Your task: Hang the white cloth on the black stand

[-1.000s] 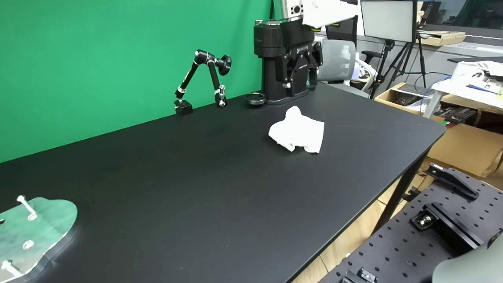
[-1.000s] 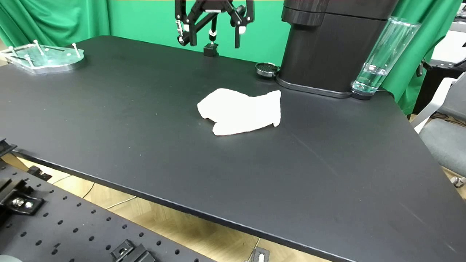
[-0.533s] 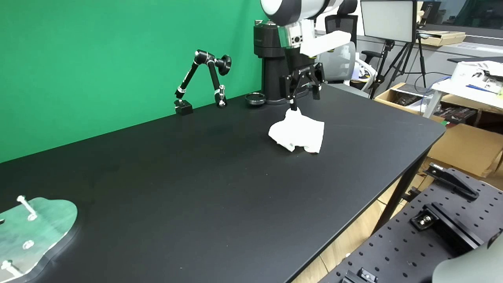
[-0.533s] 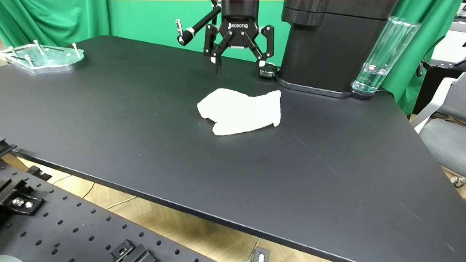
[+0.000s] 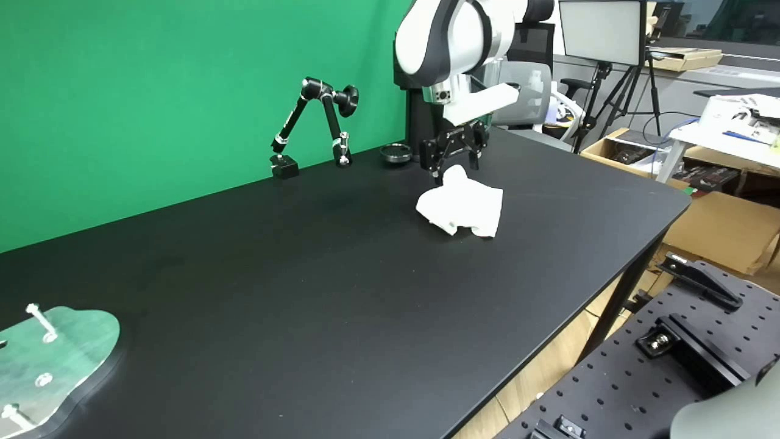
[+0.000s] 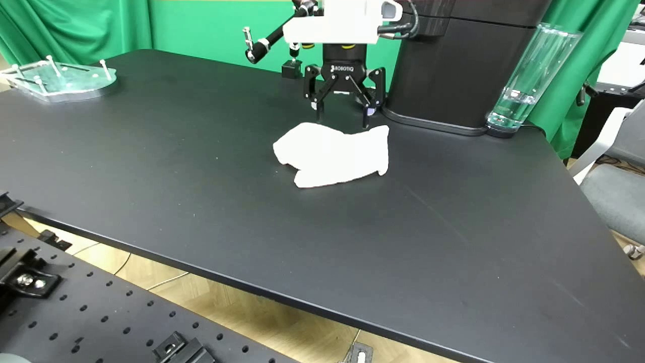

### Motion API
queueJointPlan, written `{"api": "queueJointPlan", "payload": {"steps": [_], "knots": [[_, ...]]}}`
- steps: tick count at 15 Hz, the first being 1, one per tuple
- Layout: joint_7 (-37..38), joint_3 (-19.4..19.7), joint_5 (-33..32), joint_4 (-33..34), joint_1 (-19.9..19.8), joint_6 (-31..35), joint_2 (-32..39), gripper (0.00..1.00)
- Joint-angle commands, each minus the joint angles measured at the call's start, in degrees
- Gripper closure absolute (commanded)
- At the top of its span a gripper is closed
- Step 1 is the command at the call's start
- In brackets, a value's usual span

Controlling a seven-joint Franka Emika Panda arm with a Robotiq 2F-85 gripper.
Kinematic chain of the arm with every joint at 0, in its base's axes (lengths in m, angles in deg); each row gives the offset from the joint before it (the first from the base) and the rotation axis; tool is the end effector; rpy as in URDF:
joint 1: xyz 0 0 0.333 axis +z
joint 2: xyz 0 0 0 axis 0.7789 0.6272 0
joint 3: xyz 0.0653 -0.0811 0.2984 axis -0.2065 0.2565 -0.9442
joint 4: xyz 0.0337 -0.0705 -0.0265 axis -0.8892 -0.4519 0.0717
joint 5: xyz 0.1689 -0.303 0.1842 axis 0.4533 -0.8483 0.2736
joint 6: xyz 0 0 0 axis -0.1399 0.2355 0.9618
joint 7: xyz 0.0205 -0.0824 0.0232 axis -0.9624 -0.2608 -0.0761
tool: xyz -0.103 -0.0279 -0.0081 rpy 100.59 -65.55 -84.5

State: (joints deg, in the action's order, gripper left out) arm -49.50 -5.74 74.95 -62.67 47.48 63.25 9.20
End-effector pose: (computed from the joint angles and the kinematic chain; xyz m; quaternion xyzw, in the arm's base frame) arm 0.5699 -0.1065 0.1830 0.9946 -0.0256 -0.0652 0.0764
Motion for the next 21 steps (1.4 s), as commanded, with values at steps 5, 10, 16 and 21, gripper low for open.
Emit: {"api": "queueJointPlan", "payload": {"steps": [5,10,16,21], "knots": [[-0.3,-2.2,2.1,6.7,1.4,-2.0,6.0,0.29],[-1.5,-3.6,5.0,6.8,0.9,-4.0,5.1,0.66],[-1.2,-3.6,7.7,5.2,0.5,-8.9,1.2,1.00],[-0.3,-2.8,8.0,5.2,0.6,-16.4,-4.5,1.00]]}}
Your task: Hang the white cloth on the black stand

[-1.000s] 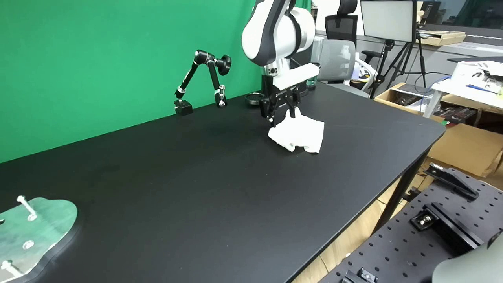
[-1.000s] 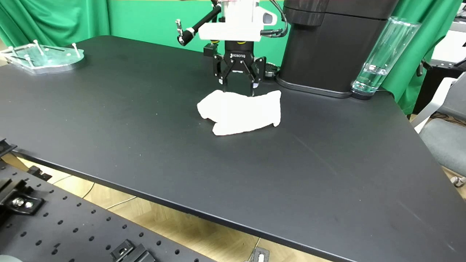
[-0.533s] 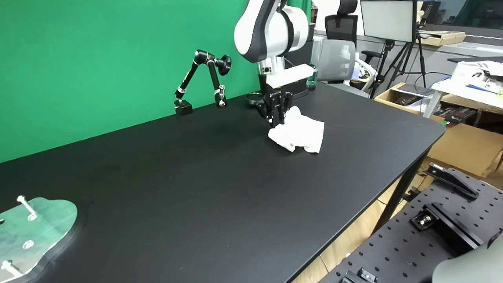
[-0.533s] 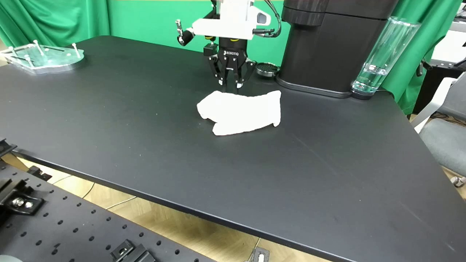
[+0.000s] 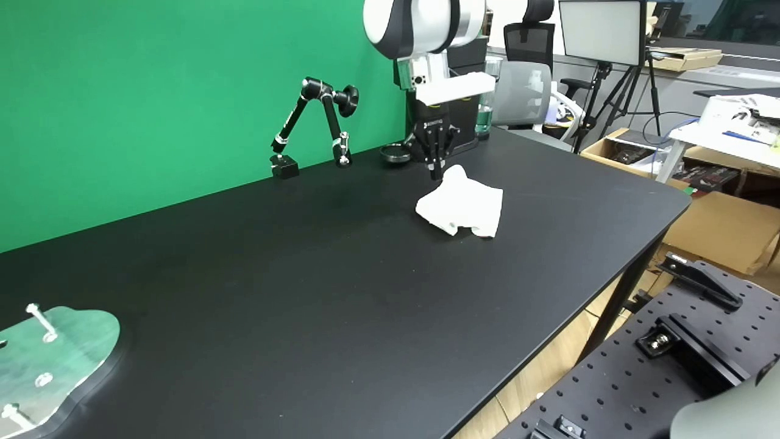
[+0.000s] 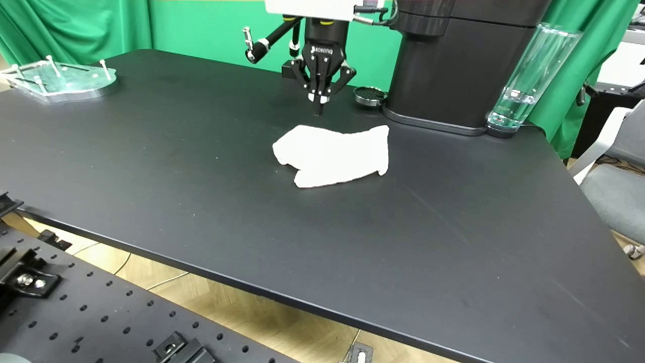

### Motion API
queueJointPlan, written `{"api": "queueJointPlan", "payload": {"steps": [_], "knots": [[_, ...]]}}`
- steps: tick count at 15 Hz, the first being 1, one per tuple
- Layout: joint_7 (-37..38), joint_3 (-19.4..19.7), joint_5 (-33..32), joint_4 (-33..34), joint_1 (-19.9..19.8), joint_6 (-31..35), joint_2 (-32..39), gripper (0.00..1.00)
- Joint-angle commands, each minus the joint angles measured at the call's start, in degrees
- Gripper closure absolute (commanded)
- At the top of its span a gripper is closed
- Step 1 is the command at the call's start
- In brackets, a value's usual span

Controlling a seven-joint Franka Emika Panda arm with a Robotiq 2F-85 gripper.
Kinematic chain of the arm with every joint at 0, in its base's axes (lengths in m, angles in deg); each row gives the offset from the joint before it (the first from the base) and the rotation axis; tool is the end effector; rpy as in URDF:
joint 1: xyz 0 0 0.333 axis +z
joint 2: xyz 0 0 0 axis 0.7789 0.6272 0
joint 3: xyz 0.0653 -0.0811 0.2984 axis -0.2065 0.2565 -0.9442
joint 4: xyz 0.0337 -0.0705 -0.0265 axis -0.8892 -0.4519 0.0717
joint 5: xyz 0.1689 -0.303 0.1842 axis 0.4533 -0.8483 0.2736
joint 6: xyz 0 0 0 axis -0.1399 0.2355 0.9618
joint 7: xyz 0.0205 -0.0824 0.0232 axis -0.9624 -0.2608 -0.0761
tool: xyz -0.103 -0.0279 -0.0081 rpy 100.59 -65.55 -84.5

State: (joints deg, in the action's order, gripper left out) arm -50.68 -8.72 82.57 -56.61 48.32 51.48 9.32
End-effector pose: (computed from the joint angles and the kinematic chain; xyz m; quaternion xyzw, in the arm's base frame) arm 0.5904 -0.0699 0.2047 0.9927 -0.0404 -0.1110 0.0253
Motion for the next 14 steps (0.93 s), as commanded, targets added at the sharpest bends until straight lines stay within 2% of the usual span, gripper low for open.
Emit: {"api": "queueJointPlan", "payload": {"steps": [1,6,9,10,11,12,14], "knots": [[1.2,0.3,0.4,-0.6,-0.2,-6.1,-5.8,1.00],[4.9,0.1,1.2,0.6,0.5,-13.0,-11.8,1.00],[6.2,0.0,0.4,0.8,1.0,-14.6,-14.5,1.00],[6.3,0.0,0.4,0.8,1.0,-14.8,-14.7,0.74],[6.6,0.0,0.3,0.5,1.0,-14.3,-14.8,0.98],[6.3,0.1,0.4,0.0,0.8,-12.7,-14.4,0.96],[6.5,0.3,-0.3,-1.4,0.6,-8.8,-13.6,1.00]]}}
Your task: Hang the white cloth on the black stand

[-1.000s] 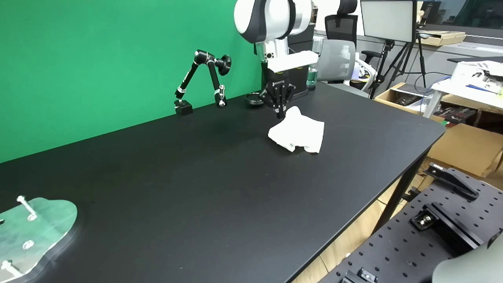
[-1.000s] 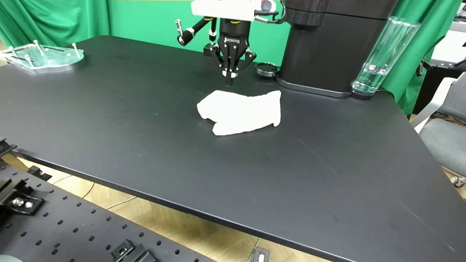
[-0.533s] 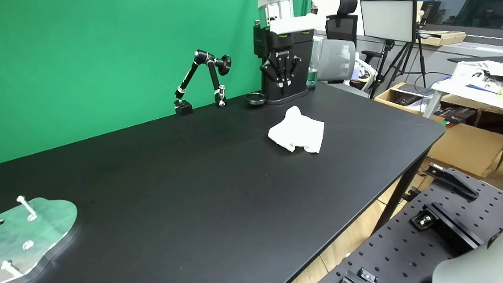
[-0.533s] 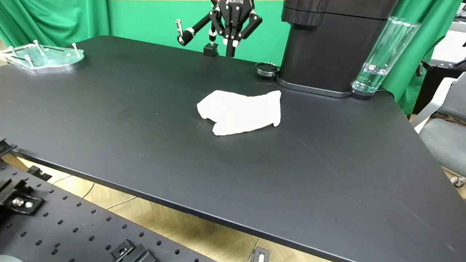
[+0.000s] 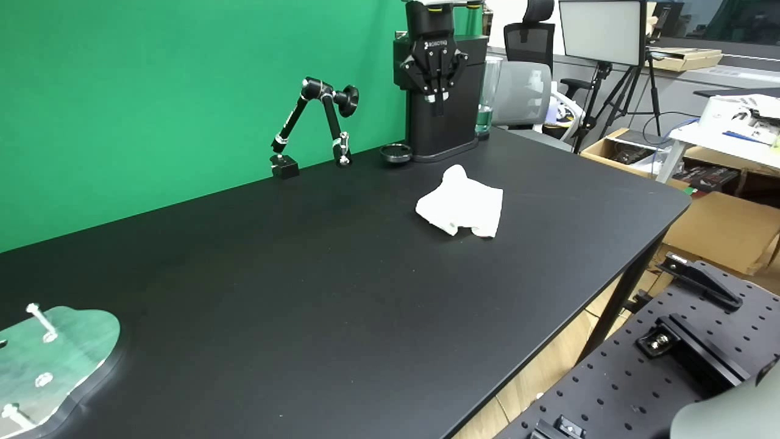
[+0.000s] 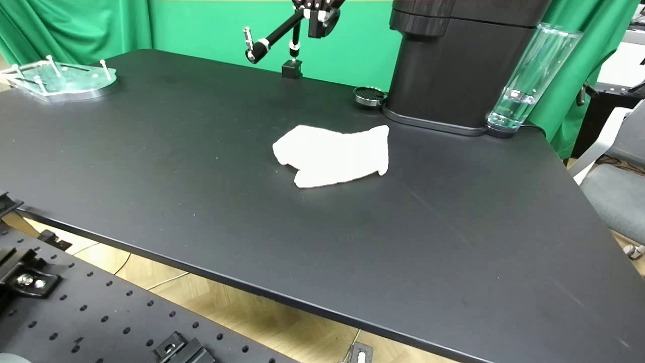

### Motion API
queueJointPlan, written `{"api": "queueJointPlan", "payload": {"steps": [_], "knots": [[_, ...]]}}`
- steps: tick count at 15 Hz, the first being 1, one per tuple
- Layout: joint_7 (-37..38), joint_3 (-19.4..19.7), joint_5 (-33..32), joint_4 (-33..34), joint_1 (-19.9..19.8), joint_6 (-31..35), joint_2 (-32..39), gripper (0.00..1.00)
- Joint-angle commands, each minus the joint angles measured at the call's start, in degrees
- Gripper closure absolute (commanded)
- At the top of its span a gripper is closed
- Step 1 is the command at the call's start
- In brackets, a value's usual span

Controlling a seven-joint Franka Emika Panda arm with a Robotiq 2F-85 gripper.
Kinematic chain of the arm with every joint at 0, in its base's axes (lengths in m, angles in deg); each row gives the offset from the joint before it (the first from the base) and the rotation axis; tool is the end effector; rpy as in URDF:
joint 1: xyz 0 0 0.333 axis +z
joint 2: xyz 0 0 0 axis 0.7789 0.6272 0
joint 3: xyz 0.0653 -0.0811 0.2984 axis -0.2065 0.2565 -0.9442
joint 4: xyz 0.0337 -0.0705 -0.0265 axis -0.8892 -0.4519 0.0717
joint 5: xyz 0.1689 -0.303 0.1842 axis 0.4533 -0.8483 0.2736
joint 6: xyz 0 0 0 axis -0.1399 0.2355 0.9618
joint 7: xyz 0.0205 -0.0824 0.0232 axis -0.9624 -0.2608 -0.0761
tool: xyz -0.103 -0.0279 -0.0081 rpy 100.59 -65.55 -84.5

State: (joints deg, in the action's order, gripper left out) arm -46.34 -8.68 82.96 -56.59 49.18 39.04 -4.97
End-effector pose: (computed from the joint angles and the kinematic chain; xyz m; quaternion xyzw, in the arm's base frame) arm 0.5801 -0.0606 0.3381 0.9922 -0.0787 -0.0936 0.0225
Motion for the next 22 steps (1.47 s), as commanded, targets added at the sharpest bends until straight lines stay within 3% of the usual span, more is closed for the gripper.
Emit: {"api": "queueJointPlan", "payload": {"steps": [1,4,6,10,16,18,22], "knots": [[2.4,0.5,-1.2,-2.0,-0.2,5.6,1.4,1.00],[2.3,0.9,-1.9,-3.5,-0.3,10.9,4.2,1.00],[2.0,0.9,-1.5,-4.2,-0.3,11.7,6.2,0.73],[1.4,1.0,-1.2,-5.6,-0.4,12.5,9.0,0.48],[2.7,2.0,-2.7,-7.3,0.2,20.2,12.3,0.06],[2.8,2.4,-2.7,-7.0,0.3,22.5,13.6,0.00],[3.0,3.3,-2.9,-6.2,0.5,25.2,15.9,0.00]]}}
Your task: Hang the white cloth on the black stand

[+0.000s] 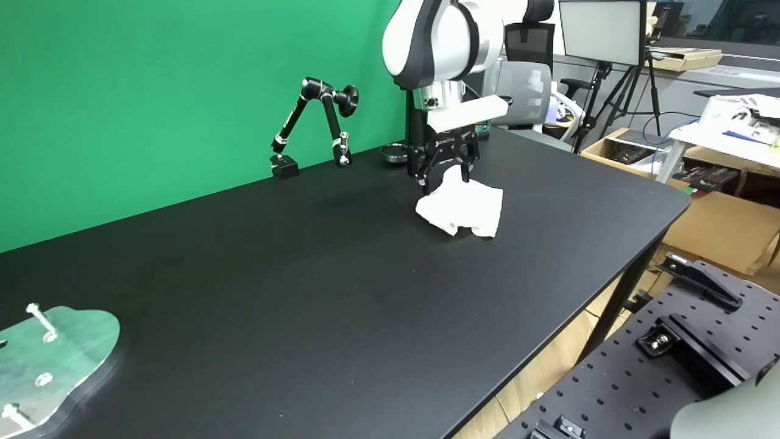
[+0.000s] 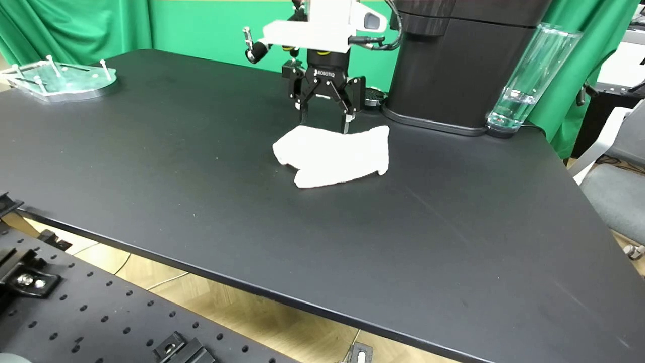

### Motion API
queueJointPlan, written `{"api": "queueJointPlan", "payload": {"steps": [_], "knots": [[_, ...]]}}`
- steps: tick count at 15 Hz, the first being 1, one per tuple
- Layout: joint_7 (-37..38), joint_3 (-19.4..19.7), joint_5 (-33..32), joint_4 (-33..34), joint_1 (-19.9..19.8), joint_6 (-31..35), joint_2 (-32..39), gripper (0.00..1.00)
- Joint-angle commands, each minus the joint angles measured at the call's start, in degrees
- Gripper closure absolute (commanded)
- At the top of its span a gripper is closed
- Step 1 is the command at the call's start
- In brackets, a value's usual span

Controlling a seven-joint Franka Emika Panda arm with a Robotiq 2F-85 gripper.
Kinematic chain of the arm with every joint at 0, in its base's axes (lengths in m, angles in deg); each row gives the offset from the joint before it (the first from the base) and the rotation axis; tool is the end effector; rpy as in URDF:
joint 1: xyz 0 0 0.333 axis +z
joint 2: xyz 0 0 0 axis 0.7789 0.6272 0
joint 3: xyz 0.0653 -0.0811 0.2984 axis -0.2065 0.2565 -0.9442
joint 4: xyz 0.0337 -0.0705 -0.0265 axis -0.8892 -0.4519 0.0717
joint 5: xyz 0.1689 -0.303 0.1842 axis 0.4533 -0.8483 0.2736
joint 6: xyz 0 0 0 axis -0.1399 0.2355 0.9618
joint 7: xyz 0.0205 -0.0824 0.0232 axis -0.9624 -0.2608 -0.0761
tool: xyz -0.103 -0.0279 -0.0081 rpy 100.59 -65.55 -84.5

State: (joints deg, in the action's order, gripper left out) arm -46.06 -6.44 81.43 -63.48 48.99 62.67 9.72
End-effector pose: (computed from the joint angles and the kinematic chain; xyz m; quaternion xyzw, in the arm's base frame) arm 0.5653 -0.0836 0.1716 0.9928 -0.0820 -0.0762 0.0425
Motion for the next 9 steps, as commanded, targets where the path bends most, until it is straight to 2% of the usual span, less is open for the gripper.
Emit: {"api": "queueJointPlan", "payload": {"steps": [1,2,3,9], "knots": [[3.0,1.4,-1.3,0.9,0.7,2.1,1.8,0.00],[2.9,1.5,-1.1,1.1,0.6,2.5,2.3,0.25],[3.0,1.7,-1.2,1.4,0.7,2.8,2.9,0.26],[2.5,1.6,-0.2,2.1,0.5,2.7,4.1,0.69]]}}
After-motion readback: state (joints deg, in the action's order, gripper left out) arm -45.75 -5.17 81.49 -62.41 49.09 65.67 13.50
